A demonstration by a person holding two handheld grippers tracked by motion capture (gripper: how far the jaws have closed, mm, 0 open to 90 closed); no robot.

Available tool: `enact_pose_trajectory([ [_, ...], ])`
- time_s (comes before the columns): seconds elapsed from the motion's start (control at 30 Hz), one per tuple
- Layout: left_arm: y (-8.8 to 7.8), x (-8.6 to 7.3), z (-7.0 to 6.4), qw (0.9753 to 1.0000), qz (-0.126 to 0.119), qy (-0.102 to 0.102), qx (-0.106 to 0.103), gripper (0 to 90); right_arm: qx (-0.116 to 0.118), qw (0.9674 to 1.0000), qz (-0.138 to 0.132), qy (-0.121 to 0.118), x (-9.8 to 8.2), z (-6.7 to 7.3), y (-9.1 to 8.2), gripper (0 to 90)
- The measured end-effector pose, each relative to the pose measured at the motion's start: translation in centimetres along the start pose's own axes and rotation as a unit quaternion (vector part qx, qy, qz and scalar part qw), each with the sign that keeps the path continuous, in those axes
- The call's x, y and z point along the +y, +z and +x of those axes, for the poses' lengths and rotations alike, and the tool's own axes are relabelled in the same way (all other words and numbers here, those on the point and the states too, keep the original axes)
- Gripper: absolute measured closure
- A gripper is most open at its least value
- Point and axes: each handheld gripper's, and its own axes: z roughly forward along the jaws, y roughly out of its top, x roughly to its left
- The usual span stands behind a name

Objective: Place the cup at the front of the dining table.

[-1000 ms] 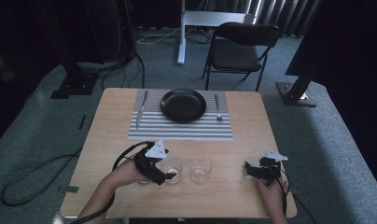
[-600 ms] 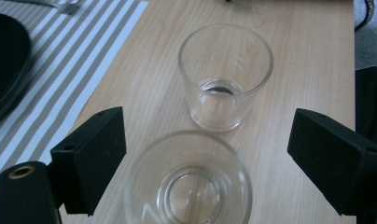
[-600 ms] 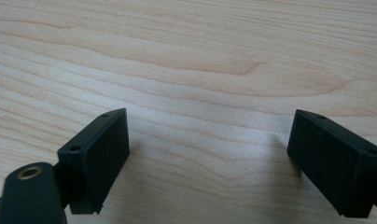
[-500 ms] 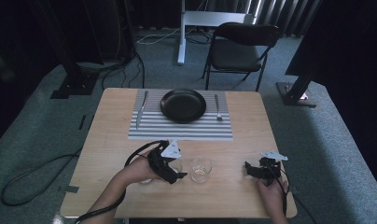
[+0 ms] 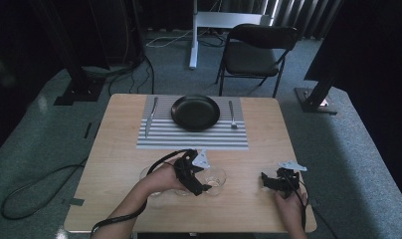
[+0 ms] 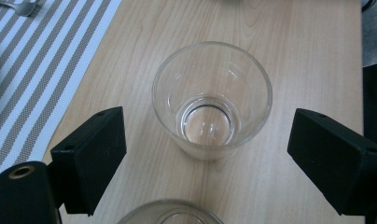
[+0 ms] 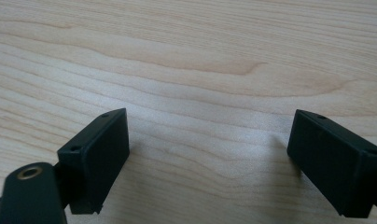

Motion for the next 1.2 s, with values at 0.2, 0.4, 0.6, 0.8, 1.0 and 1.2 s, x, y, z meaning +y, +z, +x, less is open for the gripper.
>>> enact_pose_trajectory([
  [0.2, 0.8, 0.6, 0.1, 0.9997, 0.021, -0.008, 0.001, 11.9, 0.000, 1.0000, 0.000, 0.000, 0.0, 0.0, 0.0, 12.2],
  [0.4, 1.6, 0.9, 0.2, 0.9993, 0.036, -0.012, -0.005, 12.0, 0.000, 1.0000, 0.000, 0.000, 0.0, 0.0, 0.0, 12.2],
  [0.6, 2.7, 1.3, 0.3, 0.9977, 0.062, -0.023, -0.014, 12.0, 0.000, 1.0000, 0.000, 0.000, 0.0, 0.0, 0.0, 12.2],
  [0.8, 3.4, 1.8, 0.2, 0.9967, 0.077, -0.024, -0.015, 12.0, 0.000, 1.0000, 0.000, 0.000, 0.0, 0.0, 0.0, 12.3],
  [1.0, 3.9, 2.2, 0.0, 0.9962, 0.085, -0.016, -0.014, 14.1, 0.000, 1.0000, 0.000, 0.000, 0.0, 0.0, 0.0, 12.2],
  [1.2, 4.7, 2.5, -0.3, 0.9948, 0.101, -0.010, -0.007, 14.2, 0.000, 1.0000, 0.000, 0.000, 0.0, 0.0, 0.0, 12.2],
])
